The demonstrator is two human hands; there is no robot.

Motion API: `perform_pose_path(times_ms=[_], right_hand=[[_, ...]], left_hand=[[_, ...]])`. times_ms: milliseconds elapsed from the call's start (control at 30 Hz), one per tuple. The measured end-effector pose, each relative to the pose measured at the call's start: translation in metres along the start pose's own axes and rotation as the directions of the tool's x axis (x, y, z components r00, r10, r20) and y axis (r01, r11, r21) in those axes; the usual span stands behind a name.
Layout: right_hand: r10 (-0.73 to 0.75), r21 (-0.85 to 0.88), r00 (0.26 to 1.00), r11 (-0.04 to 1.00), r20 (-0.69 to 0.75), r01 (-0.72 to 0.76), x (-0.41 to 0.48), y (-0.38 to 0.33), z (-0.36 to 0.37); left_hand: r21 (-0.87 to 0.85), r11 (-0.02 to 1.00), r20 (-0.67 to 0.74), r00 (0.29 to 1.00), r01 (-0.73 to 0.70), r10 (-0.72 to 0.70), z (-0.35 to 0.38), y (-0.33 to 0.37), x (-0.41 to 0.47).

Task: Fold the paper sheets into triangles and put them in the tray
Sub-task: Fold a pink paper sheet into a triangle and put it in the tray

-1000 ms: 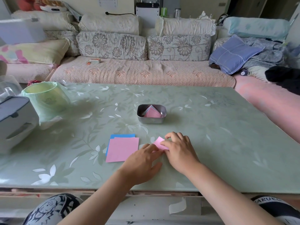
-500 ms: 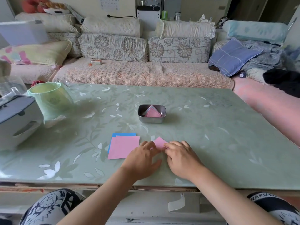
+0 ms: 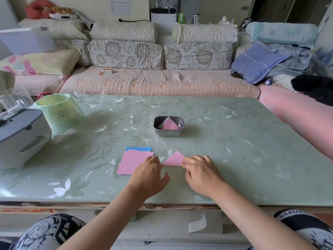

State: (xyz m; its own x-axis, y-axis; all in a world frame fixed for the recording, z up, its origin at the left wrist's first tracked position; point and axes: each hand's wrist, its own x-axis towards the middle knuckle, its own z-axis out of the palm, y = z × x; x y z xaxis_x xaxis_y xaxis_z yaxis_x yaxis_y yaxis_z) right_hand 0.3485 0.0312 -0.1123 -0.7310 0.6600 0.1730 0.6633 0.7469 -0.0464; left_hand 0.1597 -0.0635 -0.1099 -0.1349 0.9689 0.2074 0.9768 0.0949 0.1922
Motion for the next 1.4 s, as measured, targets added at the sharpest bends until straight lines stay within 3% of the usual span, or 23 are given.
perform_pose_path(times_ms=[200,300,367,433,500,600,1067,1400], right_hand=[[0.024,0.015,1.0,1.0,0.001,-0.024,-0.001,-0.001,-0.001],[0.03,0.011,1.0,0.999,0.005,-0.03,0.0,-0.002,-0.001],[0.032,0.012,0.999,0.999,0.011,-0.032,0.001,-0.002,-0.001],[0.026,0.015,1.0,1.0,0.015,-0.026,0.001,-0.002,-0.002],[0.031,0.013,0.999,0.999,0.022,-0.031,0.001,-0.003,-0.003],[0.039,0.011,0.999,0.999,0.033,-0.039,-0.001,-0.003,-0.004],[0.171,-0.054,0.984,0.984,0.052,-0.168,-0.004,0.005,-0.011],[0.29,-0.03,0.956,0.957,0.046,-0.289,-0.011,0.029,-0.02]], left_hand=[[-0.004,1.0,-0.011,1.0,0.015,-0.015,0.0,-0.002,-0.001],[-0.053,0.998,-0.11,0.994,0.013,-0.019,0.0,-0.004,-0.003],[-0.091,0.993,-0.236,0.97,-0.075,0.052,-0.001,-0.005,0.0],[-0.104,0.972,-0.27,0.946,-0.212,0.178,0.002,0.0,0.004],[-0.149,0.946,-0.17,0.95,-0.287,0.261,0.007,0.008,0.007],[-0.204,0.938,-0.061,0.96,-0.279,0.272,0.018,0.013,0.009],[0.078,0.969,0.043,0.972,-0.233,0.23,0.012,0.035,0.014],[0.047,0.976,0.123,0.971,-0.21,0.203,0.007,0.035,0.024]])
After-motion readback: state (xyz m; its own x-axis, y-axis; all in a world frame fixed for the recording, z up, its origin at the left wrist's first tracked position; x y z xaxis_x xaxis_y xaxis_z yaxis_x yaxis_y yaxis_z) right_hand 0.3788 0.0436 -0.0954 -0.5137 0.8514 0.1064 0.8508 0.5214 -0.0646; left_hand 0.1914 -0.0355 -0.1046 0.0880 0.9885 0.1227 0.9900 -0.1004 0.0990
